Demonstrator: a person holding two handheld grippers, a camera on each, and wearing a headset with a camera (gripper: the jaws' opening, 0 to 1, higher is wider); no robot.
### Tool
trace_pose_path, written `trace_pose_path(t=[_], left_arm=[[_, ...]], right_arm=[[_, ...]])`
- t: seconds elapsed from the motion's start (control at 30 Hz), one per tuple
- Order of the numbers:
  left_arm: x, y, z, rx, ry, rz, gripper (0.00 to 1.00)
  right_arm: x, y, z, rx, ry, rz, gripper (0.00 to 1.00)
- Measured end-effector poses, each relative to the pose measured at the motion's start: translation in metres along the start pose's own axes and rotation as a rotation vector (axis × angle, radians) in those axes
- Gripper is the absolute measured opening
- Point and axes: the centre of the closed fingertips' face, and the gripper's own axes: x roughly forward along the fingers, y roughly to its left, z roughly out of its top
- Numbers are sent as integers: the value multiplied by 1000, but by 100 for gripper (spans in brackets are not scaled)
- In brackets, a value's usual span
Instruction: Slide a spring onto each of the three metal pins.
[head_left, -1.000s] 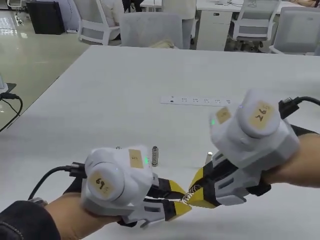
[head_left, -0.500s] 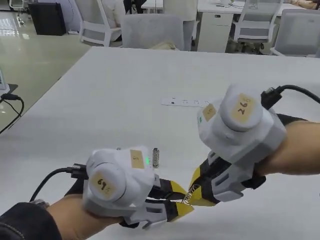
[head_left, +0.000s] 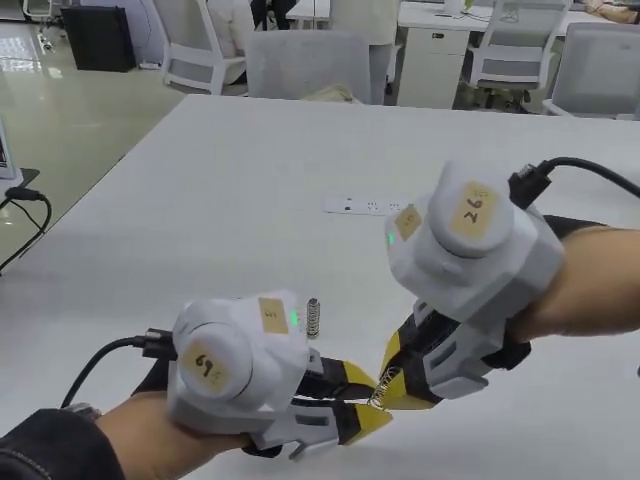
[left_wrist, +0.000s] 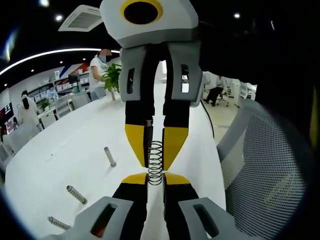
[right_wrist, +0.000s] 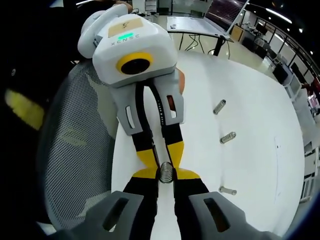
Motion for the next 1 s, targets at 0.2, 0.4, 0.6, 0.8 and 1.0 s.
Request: trace_pose_path(t=[0.2, 0.4, 0.6, 0.8, 1.0], left_arm=[[0, 1, 2, -18, -9, 1, 6], [-1, 1, 2, -34, -15, 1, 11], [-2, 1, 1, -62, -17, -2, 18], [-2, 2, 1, -75, -19, 1, 26], [-2, 2, 3, -90, -32, -2, 37]], right_arm=[[-2, -2, 1, -4, 4, 0, 8], [-2, -2, 0, -3, 8, 0, 8], [-4, -5, -1, 4, 5, -5, 8], [-6, -6, -2, 10, 4, -11, 8], [-8, -9, -1, 12, 4, -16, 8]])
